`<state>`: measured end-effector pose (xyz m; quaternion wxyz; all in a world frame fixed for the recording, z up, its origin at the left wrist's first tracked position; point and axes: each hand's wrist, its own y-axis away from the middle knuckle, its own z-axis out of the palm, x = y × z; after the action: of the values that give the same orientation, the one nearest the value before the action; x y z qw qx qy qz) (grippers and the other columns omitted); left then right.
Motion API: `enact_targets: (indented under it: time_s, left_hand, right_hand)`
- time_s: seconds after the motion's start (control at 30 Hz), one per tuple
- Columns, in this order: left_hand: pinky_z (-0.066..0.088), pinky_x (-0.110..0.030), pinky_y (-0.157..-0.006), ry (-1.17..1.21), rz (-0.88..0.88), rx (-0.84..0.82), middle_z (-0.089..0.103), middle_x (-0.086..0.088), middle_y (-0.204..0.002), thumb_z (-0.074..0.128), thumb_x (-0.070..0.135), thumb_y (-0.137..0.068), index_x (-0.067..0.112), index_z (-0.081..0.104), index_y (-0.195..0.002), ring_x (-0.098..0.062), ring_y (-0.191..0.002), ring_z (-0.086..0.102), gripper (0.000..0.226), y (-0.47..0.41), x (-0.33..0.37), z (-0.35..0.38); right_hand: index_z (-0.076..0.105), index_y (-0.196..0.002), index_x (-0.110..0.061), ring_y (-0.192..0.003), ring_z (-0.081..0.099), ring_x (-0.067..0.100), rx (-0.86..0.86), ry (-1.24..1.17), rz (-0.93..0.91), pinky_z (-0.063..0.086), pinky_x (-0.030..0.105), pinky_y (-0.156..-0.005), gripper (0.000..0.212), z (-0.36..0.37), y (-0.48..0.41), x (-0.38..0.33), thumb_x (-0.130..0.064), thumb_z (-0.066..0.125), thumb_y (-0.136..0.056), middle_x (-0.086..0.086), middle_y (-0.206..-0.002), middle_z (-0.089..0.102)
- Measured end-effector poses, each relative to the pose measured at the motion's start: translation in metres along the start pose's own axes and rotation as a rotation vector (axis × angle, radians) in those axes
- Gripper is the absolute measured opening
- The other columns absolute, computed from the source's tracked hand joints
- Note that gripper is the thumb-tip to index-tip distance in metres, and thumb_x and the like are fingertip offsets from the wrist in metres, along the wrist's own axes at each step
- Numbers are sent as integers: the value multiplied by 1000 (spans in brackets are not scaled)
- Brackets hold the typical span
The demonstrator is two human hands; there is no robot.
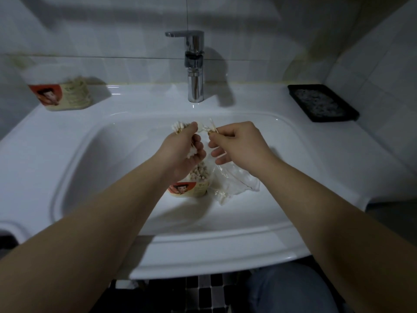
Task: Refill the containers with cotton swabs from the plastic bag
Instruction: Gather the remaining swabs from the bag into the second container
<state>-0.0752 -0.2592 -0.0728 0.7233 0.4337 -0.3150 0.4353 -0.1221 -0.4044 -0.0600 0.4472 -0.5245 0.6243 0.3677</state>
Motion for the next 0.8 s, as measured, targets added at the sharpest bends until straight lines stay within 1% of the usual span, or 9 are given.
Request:
enact_targets:
  time_s: [0.1, 0.17, 0.27, 0.33, 0.47, 0.53, 0.6, 0.7, 0.8]
  left_hand:
    - [46, -22, -54, -182, 38, -44, 53, 3, -67, 67, 40, -97, 16, 65, -90, -9, -54, 48, 25, 5, -4, 1]
    - [44, -22, -52, -267, 66, -76, 55, 2, -68, 72, 42, -93, 15, 66, -87, -9, -54, 45, 29, 7, -7, 3]
    - [39, -24, -56, -310, 114, -125, 57, 1, -67, 74, 39, -91, 12, 66, -86, -10, -54, 44, 28, 10, -8, 2]
    - [39, -26, -57, -318, 141, -116, 56, -1, -64, 74, 32, -93, 8, 66, -88, -11, -55, 45, 25, 11, -8, 3]
    - [41, -28, -57, -276, 131, -49, 53, -3, -58, 64, 26, -100, 7, 63, -87, -16, -54, 47, 23, 11, -7, 7]
    - [42, -27, -59, -215, 121, -42, 55, -3, -60, 62, 25, -101, 10, 62, -81, -15, -56, 49, 25, 10, -4, 7]
    - [45, -24, -60, -158, 113, -51, 58, -5, -68, 60, 24, -102, 10, 63, -83, -14, -60, 53, 24, 8, -3, 7]
    - [48, -19, -56, -82, 77, -64, 64, -2, -69, 61, 24, -102, 12, 66, -91, -10, -60, 59, 17, 6, -4, 7]
    - [47, -16, -52, -22, 17, -89, 65, 0, -71, 64, 23, -100, 13, 67, -94, -7, -57, 58, 12, 2, -5, 5]
  right_hand:
    - [78, -95, -9, -69, 76, 26, -17, 36, -21, 64, 40, -67, 13, 2, 0, 2, -14, 66, -97, 5, -83, 77]
    - [78, -95, -10, -65, 75, 25, -27, 86, -51, 65, 41, -70, 17, 2, 2, 1, -11, 61, -96, 4, -81, 77]
    - [76, -97, -13, -57, 73, 21, -38, 220, -93, 63, 34, -67, 22, 0, 7, -2, -5, 55, -95, 2, -75, 74]
    - [74, -105, -16, -54, 72, 20, -60, 264, -107, 61, 32, -63, 26, 0, 10, -4, -4, 54, -96, 2, -76, 74]
    - [72, -123, -22, -54, 71, 13, -74, 254, -105, 56, 20, -55, 27, 1, 11, -5, -15, 61, -98, 2, -80, 76]
    - [77, -109, -17, -54, 71, 13, -25, 244, -87, 55, 19, -53, 17, 1, 10, -6, -21, 66, -97, 2, -77, 75]
    - [77, -94, -15, -53, 71, 14, 26, 243, -94, 57, 22, -54, 11, 2, 9, -6, -23, 70, -95, 3, -73, 75]
    - [77, -95, -18, -53, 72, 16, 51, 208, -99, 60, 24, -59, 5, 2, 8, -6, -20, 72, -93, 4, -73, 75]
    - [80, -98, -20, -51, 71, 12, 49, 321, -140, 59, 23, -62, 12, 2, 8, -4, -20, 69, -96, 5, -75, 75]
